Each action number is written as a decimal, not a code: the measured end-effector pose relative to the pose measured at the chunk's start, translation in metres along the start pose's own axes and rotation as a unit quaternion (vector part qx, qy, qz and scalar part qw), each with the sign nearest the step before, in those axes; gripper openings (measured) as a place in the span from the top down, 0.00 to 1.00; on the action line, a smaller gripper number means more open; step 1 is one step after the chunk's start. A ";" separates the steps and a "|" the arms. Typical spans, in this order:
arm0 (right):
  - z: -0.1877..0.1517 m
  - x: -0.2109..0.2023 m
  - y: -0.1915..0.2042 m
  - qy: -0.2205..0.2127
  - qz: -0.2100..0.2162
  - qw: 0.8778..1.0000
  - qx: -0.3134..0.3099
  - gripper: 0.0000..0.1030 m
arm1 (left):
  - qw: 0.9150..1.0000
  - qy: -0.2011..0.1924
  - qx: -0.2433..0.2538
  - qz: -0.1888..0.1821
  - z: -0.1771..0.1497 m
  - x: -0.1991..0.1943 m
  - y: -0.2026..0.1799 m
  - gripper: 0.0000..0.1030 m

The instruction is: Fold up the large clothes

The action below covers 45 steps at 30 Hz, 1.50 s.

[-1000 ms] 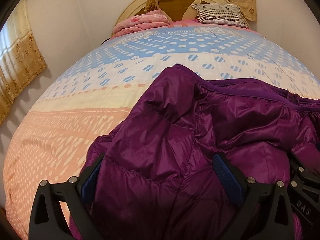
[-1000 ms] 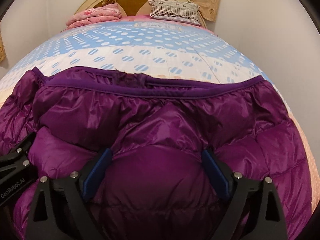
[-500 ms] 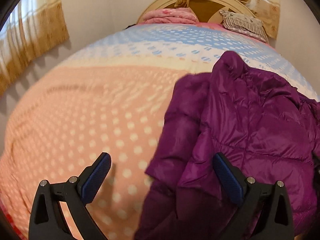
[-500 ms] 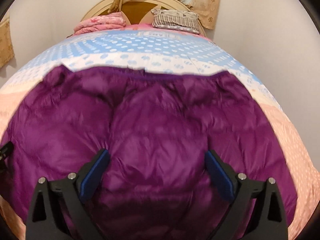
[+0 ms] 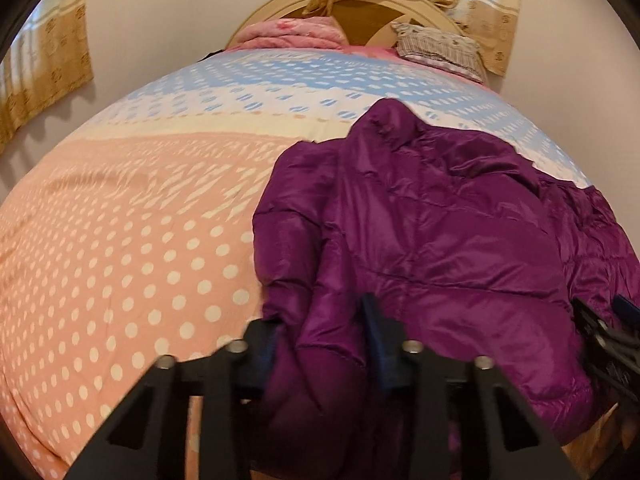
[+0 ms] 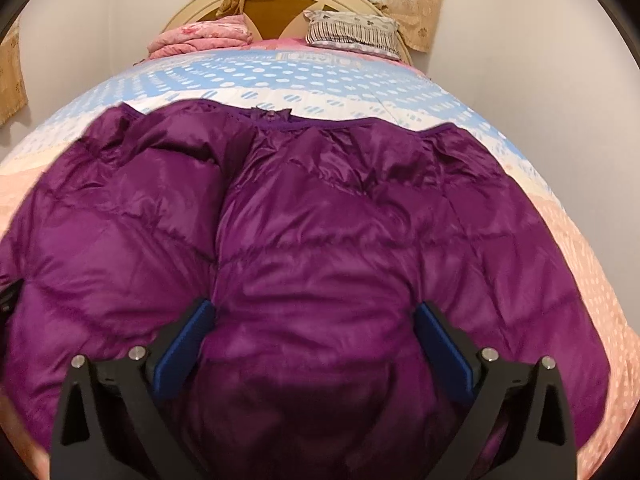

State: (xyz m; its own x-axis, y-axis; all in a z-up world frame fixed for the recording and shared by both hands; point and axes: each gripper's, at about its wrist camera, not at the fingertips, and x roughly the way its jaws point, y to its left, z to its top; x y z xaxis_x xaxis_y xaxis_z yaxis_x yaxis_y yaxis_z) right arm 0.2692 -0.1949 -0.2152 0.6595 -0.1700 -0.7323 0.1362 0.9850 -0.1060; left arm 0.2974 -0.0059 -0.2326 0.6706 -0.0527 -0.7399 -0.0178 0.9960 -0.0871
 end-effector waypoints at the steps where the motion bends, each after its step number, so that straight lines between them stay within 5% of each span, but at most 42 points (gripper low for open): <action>1: -0.005 -0.008 0.000 -0.004 0.002 1.000 -0.003 0.01 | 1.000 -0.001 0.001 -0.002 -0.001 0.000 0.000 0.67; 7: -0.041 -0.015 0.001 -0.016 -0.010 0.999 -0.032 0.00 | 1.000 -0.007 -0.002 -0.002 -0.006 -0.002 -0.003 0.66; 11: -0.038 -0.011 0.008 -0.011 -0.023 0.999 -0.037 0.00 | 1.000 -0.014 0.004 -0.022 -0.003 -0.009 0.000 0.90; 21: -0.039 -0.015 0.020 -0.008 -0.016 1.000 -0.024 0.00 | 0.999 -0.047 -0.019 -0.006 -0.002 -0.060 0.032 0.92; 27: -0.045 -0.027 0.070 -0.019 0.033 0.998 -0.053 0.00 | 0.996 -0.070 -0.038 0.033 -0.001 -0.105 0.083 0.93; 31: -0.039 -0.041 0.078 -0.002 0.114 0.991 -0.071 0.00 | 0.994 -0.097 -0.021 0.055 0.008 -0.137 0.088 0.93; 36: -0.035 -0.079 0.012 -0.040 0.122 0.991 -0.038 0.00 | 0.985 -0.155 0.047 0.052 0.024 -0.171 0.038 0.93; 41: -0.037 -0.088 -0.114 -0.058 0.028 0.997 0.052 0.00 | 0.973 -0.186 0.134 0.010 0.032 -0.181 -0.052 0.93; 45: -0.059 -0.082 -0.204 -0.048 -0.037 0.989 0.137 0.00 | 0.957 -0.197 0.211 -0.017 0.017 -0.178 -0.130 0.93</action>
State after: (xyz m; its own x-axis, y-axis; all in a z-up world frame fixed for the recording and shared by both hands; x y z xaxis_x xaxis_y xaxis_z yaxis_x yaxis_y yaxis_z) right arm 0.1439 -0.3797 -0.1726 0.7049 -0.2561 -0.6614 0.3730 0.9270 0.0385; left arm 0.1926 -0.1244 -0.0786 0.8950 -0.1370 -0.4245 0.2539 0.9389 0.2323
